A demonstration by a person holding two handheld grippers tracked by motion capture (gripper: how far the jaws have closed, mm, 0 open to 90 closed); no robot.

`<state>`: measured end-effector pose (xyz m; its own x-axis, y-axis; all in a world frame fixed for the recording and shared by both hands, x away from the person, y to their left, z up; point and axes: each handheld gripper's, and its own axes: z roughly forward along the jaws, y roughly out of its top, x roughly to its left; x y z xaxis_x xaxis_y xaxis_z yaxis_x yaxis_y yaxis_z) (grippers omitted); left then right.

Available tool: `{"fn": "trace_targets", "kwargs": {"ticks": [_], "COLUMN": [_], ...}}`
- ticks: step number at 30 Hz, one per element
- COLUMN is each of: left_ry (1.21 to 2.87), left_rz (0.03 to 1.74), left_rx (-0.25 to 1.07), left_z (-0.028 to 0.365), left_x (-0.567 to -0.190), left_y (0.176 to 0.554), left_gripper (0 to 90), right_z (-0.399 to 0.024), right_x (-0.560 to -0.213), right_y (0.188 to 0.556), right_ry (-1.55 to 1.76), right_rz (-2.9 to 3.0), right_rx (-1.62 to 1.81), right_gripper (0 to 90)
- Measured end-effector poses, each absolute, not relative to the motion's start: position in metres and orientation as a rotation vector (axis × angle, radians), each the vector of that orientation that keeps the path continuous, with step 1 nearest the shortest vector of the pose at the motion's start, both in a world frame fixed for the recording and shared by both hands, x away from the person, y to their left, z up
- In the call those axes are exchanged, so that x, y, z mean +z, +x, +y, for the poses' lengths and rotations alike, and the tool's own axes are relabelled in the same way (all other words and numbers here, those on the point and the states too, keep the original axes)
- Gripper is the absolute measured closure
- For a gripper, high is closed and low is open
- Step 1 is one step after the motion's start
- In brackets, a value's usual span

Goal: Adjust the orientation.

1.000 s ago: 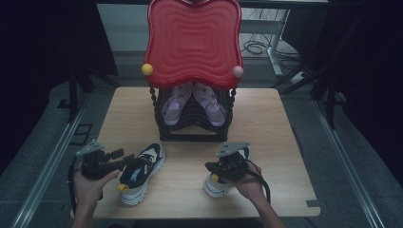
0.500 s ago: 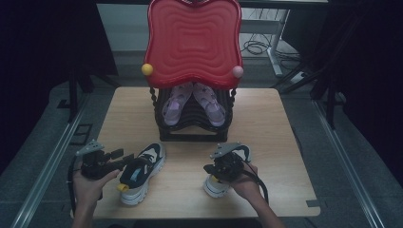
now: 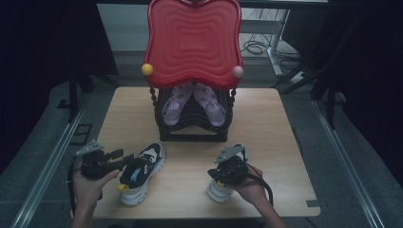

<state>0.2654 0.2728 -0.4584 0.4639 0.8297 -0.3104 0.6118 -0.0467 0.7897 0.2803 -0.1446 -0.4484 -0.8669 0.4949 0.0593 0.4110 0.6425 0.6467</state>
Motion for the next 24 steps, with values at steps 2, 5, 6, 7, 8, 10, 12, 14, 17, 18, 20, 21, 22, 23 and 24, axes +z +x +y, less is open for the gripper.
{"fn": "trace_targets", "kwargs": {"ticks": [2, 5, 6, 7, 8, 10, 12, 14, 17, 18, 20, 21, 22, 23, 24], "left_ry": [1.752, 1.755, 1.756, 1.755, 1.755, 1.754, 1.755, 1.755, 1.754, 1.754, 1.754, 1.754, 1.755, 1.757, 1.757], "left_rz": [1.237, 1.235, 1.235, 1.235, 1.235, 1.236, 1.237, 1.237, 1.238, 1.238, 1.237, 1.239, 1.239, 1.238, 1.238], "left_rx": [0.282, 0.281, 0.281, 0.281, 0.282, 0.283, 0.282, 0.281, 0.281, 0.280, 0.280, 0.279, 0.279, 0.279, 0.279], "left_z": [0.272, 0.271, 0.271, 0.271, 0.271, 0.272, 0.272, 0.272, 0.272, 0.272, 0.272, 0.271, 0.271, 0.271, 0.271], "left_x": [-0.459, -0.459, -0.459, -0.459, -0.459, -0.459, -0.459, -0.459, -0.459, -0.459, -0.460, -0.460, -0.460, -0.460, -0.460], "left_y": [0.266, 0.266, 0.266, 0.266, 0.266, 0.266, 0.266, 0.266, 0.266, 0.266, 0.266, 0.266, 0.266, 0.266, 0.266], "left_gripper": [41.9, 41.8, 41.8, 41.8, 41.9, 41.9, 41.8, 41.8, 41.9, 41.8, 41.8, 41.8, 41.8, 41.8, 41.8], "right_z": [-0.150, -0.153, -0.155, -0.155, -0.157, -0.159, -0.162, -0.166, -0.170, -0.171, -0.175, -0.177, -0.179, -0.180, -0.182], "right_x": [-0.448, -0.448, -0.448, -0.448, -0.447, -0.447, -0.446, -0.446, -0.445, -0.445, -0.444, -0.444, -0.443, -0.443, -0.442], "right_y": [0.276, 0.274, 0.271, 0.271, 0.269, 0.267, 0.264, 0.260, 0.258, 0.257, 0.255, 0.254, 0.253, 0.252, 0.251], "right_ry": [0.754, 0.748, 0.742, 0.742, 0.740, 0.738, 0.730, 0.728, 0.723, 0.721, 0.720, 0.719, 0.716, 0.715, 0.711], "right_rz": [2.733, 2.737, 2.741, 2.741, 2.743, 2.745, 2.747, 2.752, 2.755, 2.757, 2.762, 2.766, 2.767, 2.769, 2.770], "right_rx": [1.032, 1.025, 1.017, 1.017, 1.012, 1.001, 0.994, 0.980, 0.972, 0.972, 0.966, 0.963, 0.952, 0.946, 0.938], "right_gripper": [90.0, 90.0, 90.0, 90.0, 90.0, 90.0, 90.0, 90.0, 90.0, 90.0, 90.0, 90.0, 90.0, 90.0, 90.0]}}
